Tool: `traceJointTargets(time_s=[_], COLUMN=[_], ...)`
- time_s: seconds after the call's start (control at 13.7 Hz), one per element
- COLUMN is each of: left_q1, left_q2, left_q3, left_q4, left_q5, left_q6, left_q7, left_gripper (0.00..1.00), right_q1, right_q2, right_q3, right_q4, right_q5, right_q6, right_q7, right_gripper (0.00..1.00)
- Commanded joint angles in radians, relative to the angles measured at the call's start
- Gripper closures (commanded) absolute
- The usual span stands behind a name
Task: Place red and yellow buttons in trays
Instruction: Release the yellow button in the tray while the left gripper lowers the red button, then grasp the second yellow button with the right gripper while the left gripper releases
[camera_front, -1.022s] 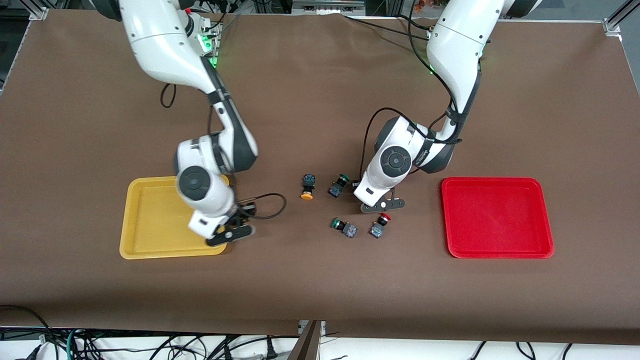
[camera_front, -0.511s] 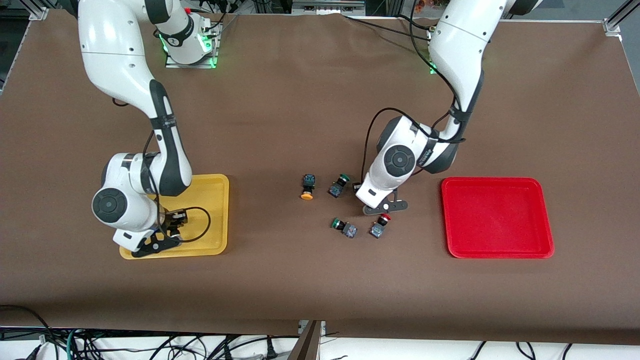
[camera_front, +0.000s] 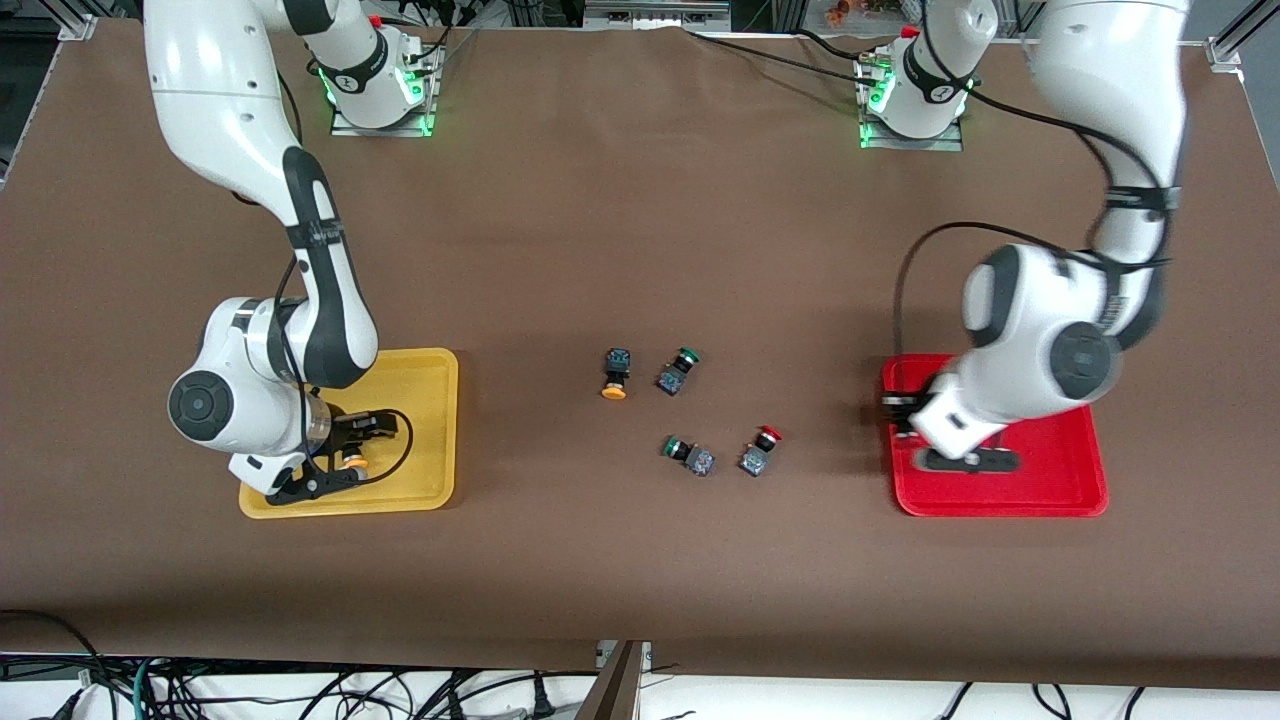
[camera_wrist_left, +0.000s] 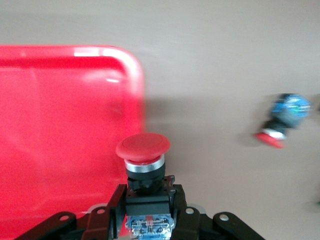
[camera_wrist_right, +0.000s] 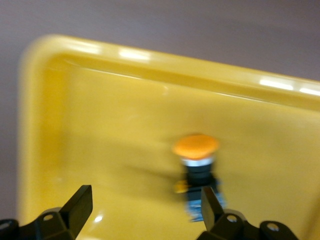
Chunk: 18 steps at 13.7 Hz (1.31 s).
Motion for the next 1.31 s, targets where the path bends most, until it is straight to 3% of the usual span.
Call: traceJointTargets(time_s=[0.0, 0.22, 0.37, 0.51, 0.73, 0.88, 0.95, 1.17, 1.24], left_q1=[0.138, 0.271, 0.301, 0.334, 0.36, 0.362, 0.362, 0.356, 0.35], left_q2=[-0.018, -0.001, 0.008, 0.026, 0.054, 0.069, 0.074, 0.066, 0.063], left_q3=[-0.018, -0.019, -0.018, -0.019, -0.019, -0.019, -0.019, -0.024, -0.029], left_q4=[-0.031, -0.103, -0.172, -0.211, -0.221, -0.218, -0.217, -0.177, -0.154], left_q5=[0.01, 0.068, 0.07, 0.069, 0.065, 0.07, 0.07, 0.069, 0.07], left_q6=[-0.034, 0.047, 0.145, 0.197, 0.222, 0.251, 0.253, 0.24, 0.231], left_q7=[0.217, 0.311, 0.311, 0.305, 0.296, 0.296, 0.298, 0.294, 0.296], left_gripper=[0.92, 0.92, 0.91, 0.89, 0.88, 0.88, 0.78, 0.02, 0.0], right_q1=[0.086, 0.238, 0.307, 0.364, 0.471, 0.488, 0.496, 0.551, 0.553], right_q2=[-0.02, -0.015, -0.012, -0.005, 0.032, 0.051, 0.058, 0.089, 0.1], right_q3=[0.005, 0.01, 0.011, 0.011, 0.011, 0.013, 0.013, 0.013, 0.013], right_q4=[0.036, 0.035, 0.03, 0.004, -0.048, -0.048, -0.047, -0.05, -0.05], right_q5=[0.034, 0.064, 0.132, 0.143, 0.144, 0.147, 0.149, 0.147, 0.147], right_q6=[-0.046, -0.028, -0.02, 0.029, 0.185, 0.224, 0.235, 0.281, 0.293], right_q7=[0.194, 0.444, 0.556, 0.667, 0.807, 0.831, 0.856, 0.902, 0.905], right_gripper=[0.04, 0.04, 0.04, 0.04, 0.04, 0.05, 0.05, 0.06, 0.06])
